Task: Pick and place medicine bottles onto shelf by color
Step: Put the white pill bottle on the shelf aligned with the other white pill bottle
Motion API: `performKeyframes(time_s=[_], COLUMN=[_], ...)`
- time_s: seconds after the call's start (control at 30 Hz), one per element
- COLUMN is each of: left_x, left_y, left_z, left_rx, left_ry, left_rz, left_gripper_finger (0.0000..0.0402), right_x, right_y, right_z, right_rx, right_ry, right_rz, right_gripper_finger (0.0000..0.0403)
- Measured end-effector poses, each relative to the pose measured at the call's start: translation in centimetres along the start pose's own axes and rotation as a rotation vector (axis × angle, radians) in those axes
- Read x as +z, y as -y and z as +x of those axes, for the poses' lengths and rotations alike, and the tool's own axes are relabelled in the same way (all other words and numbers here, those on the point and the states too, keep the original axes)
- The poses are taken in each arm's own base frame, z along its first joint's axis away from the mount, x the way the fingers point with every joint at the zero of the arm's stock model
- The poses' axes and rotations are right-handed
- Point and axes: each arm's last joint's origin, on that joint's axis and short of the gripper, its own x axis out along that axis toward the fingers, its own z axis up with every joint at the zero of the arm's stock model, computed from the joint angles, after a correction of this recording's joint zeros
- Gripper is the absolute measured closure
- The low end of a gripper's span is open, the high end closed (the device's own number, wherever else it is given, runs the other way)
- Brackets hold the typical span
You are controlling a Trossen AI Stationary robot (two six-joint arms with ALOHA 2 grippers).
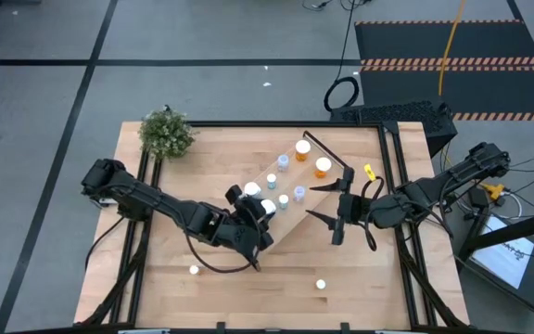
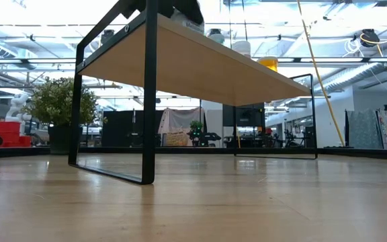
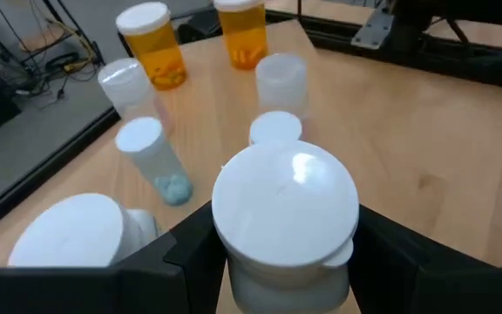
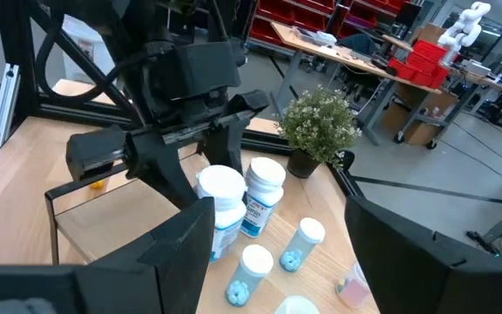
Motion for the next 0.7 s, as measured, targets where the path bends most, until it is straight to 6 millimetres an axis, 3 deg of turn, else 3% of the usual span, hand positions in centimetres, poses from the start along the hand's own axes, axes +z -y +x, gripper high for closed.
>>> performKeyframes(time_s=[0.23, 0.7], left_x=[-1.1, -0.9], left_y=[1.0, 1.0], left_z=[1.5, 0.7], left_rx=[0.015, -0.035], left_ry=[-0.018, -0.033], left_rz=[0.015, -0.010], left_gripper_finger=[0.0204, 0.0204], right_x=[0.0, 0.0], right_y=[0.0, 0.0], right_z=[0.0, 0.0], right_rx=[0.001, 0.001], right_ry=[-0.002, -0.002], right_rz=[0.005, 0.013], right_gripper_finger=[0.0151, 0.0151])
